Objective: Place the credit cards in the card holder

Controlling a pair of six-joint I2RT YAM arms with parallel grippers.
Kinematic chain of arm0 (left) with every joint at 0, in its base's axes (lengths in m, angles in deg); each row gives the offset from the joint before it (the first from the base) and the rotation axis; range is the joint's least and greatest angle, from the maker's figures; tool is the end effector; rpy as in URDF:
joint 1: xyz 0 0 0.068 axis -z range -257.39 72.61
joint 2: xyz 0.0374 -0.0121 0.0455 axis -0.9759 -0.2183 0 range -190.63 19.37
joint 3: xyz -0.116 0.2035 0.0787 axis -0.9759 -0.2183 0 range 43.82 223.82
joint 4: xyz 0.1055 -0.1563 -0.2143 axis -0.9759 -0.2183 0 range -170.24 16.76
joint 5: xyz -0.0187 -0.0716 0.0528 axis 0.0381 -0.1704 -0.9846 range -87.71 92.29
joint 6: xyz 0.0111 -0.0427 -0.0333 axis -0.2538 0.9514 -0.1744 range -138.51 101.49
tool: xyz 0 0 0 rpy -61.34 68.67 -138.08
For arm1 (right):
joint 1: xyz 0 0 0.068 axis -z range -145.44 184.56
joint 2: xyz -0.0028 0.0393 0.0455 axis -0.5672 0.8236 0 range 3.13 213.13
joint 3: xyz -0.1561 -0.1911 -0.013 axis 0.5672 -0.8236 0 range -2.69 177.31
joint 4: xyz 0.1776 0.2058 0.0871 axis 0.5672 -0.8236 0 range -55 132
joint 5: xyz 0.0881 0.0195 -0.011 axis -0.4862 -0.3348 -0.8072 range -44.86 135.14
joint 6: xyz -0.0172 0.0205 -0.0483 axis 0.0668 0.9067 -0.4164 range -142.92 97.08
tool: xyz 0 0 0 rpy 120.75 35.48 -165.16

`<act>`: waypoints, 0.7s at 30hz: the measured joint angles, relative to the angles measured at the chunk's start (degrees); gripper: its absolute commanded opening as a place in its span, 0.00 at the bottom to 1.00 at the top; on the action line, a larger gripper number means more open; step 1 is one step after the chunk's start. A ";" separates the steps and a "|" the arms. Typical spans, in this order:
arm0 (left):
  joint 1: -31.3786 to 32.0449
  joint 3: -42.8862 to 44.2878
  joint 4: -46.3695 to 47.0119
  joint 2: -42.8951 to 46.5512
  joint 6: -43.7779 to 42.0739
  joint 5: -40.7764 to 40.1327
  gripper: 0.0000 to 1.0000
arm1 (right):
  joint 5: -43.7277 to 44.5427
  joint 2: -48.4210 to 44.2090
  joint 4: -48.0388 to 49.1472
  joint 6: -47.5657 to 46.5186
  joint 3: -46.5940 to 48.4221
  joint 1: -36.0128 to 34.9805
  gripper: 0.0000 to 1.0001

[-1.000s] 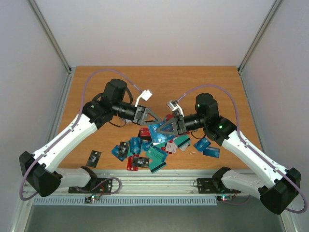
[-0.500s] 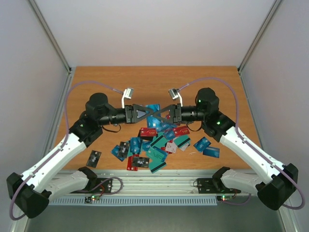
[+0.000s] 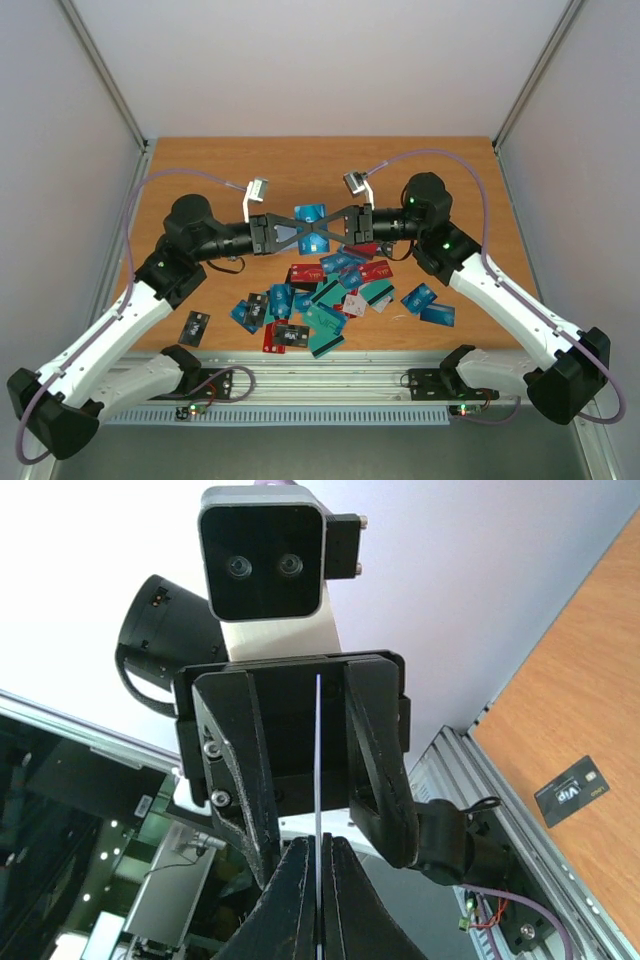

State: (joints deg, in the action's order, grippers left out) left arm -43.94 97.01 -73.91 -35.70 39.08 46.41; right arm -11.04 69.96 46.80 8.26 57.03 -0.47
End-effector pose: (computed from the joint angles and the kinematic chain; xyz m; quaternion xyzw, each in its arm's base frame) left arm 0.2002 -0.1636 0.3547 0.1138 0.7092 -0.6472 0.2553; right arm 0.2255 0.1961 0.3539 -0.3473 0.6250 0.6183 0.3264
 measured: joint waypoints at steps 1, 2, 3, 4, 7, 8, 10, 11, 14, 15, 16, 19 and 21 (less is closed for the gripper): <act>-0.11 0.00 -0.04 0.28 0.07 0.17 0.35 | -0.37 0.11 0.37 0.09 0.20 0.00 0.01; -0.33 0.00 -0.04 0.55 0.07 0.46 0.34 | -0.81 0.26 0.83 0.17 0.35 0.07 0.01; -0.39 0.00 -0.04 0.81 0.07 0.70 0.33 | -1.29 0.46 1.29 0.35 0.48 0.11 0.01; -0.46 0.00 -0.04 0.94 0.07 0.83 0.32 | -1.81 0.72 1.70 0.57 0.63 0.11 0.01; -0.66 0.07 -0.13 1.11 0.07 1.64 0.28 | -3.17 1.55 2.67 1.16 0.96 0.11 0.01; -0.70 0.07 -0.15 1.11 0.15 1.84 0.26 | -3.61 1.77 2.82 1.29 0.98 0.11 0.01; -0.70 0.13 -0.20 1.11 0.07 2.14 0.26 | -4.26 2.03 2.93 1.42 0.98 0.11 0.01; -0.70 0.20 -0.31 1.16 0.00 2.25 0.26 | -4.55 2.14 2.95 1.42 0.98 0.11 0.01; -0.72 0.48 -1.38 1.49 -0.04 2.58 0.26 | -5.07 2.23 2.93 1.42 0.98 0.11 0.01; -0.74 0.61 -2.14 1.77 -0.20 2.62 0.26 | -5.20 2.23 2.93 1.42 0.98 0.11 0.01; -0.74 0.74 -2.80 1.99 -0.35 2.64 0.26 | -5.35 2.23 2.95 1.42 1.01 0.11 0.01; -0.76 1.36 -4.98 3.21 -0.83 2.62 0.26 | -5.77 2.27 2.97 1.42 1.14 0.11 0.01; -0.76 1.57 -6.03 4.09 -1.11 2.64 0.25 | -6.16 2.36 3.13 1.44 1.18 0.11 0.01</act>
State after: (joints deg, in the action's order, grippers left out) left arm -44.70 98.58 -79.94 -31.61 37.96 49.06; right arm -17.20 72.32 49.93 9.70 58.21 -0.36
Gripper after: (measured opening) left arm 0.263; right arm 0.014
